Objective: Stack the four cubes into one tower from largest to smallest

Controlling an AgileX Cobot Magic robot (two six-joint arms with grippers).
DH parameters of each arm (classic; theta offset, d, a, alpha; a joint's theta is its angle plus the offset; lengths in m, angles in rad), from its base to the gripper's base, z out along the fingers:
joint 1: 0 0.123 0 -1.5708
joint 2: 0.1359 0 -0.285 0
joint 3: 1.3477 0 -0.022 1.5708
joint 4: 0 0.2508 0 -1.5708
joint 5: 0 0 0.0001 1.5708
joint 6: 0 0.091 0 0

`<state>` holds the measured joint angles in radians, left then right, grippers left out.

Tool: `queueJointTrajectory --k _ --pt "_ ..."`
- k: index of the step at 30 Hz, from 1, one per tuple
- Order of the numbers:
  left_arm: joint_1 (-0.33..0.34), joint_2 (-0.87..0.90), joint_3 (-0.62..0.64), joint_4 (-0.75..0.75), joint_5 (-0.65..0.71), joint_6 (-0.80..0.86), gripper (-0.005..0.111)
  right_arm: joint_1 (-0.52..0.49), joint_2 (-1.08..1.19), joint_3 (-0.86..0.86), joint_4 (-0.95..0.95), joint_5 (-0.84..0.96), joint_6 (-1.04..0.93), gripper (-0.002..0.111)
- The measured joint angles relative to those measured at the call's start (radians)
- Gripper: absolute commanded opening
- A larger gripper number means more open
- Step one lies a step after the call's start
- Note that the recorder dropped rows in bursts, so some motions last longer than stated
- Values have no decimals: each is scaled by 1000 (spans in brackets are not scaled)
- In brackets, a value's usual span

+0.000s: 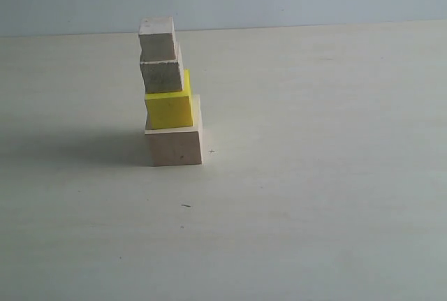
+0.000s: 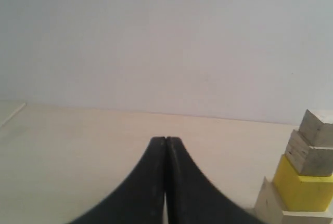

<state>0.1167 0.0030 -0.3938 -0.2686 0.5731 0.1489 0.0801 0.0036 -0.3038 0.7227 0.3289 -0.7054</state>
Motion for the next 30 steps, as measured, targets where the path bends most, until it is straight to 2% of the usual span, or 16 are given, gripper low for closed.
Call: queueJointTrajectory --k 6,9,11,16,30 --pt "0 0 78 -104 -20 0 0 0 0 66 5 -13 27 0" --pt "0 0 105 -209 -22 -2 0 0 0 66 47 -63 132 0" --pt "0 0 105 -227 -22 -4 0 0 0 66 60 -89 178 0" --pt "0 0 106 -130 -28 -1 0 0 0 66 67 -87 226 0" --pt "0 0 106 -113 -30 3 0 0 0 66 67 -87 228 0"
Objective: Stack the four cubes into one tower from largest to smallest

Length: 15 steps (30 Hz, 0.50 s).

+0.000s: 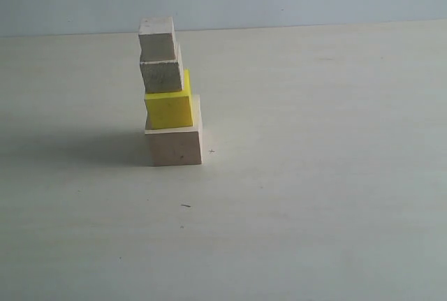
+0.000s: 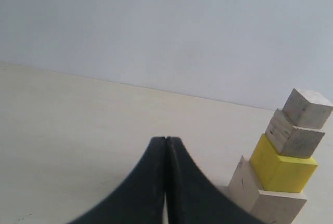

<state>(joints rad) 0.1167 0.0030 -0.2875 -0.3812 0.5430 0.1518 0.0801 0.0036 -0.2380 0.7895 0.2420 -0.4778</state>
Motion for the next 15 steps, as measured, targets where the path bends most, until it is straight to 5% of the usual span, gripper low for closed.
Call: queueJointTrajectory --k 7,15 --pt "0 0 85 123 -171 6 0 0 0 0 0 0 0 0" --pt "-19 2 282 94 -361 6 0 0 0 0 0 0 0 0"
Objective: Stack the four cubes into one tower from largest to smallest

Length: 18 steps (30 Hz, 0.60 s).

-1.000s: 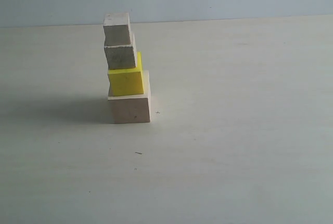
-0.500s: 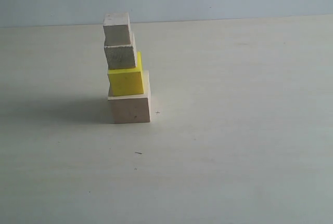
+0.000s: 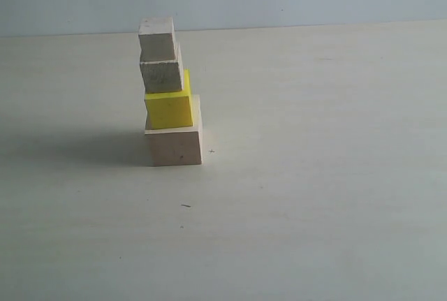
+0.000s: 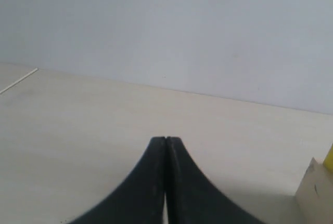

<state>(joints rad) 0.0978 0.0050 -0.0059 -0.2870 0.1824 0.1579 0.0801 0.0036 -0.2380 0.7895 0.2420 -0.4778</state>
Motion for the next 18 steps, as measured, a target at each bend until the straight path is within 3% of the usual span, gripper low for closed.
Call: queueJointTrajectory --k 18 --pt "-71 0 4 81 179 107 0 0 0 0 0 0 0 0"
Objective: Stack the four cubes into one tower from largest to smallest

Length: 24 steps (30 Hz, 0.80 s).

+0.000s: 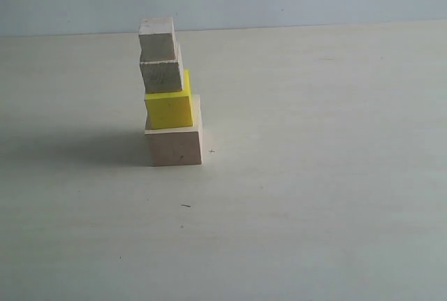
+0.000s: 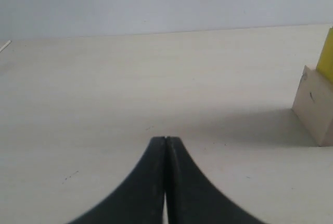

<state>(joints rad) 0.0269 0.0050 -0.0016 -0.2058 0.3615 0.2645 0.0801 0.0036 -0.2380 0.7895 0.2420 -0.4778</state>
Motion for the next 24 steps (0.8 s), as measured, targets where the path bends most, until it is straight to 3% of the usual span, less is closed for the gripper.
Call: queueJointTrajectory --k 24 --pt "20 0 0 4 6 0 0 0 0 0 0 0 2 0"
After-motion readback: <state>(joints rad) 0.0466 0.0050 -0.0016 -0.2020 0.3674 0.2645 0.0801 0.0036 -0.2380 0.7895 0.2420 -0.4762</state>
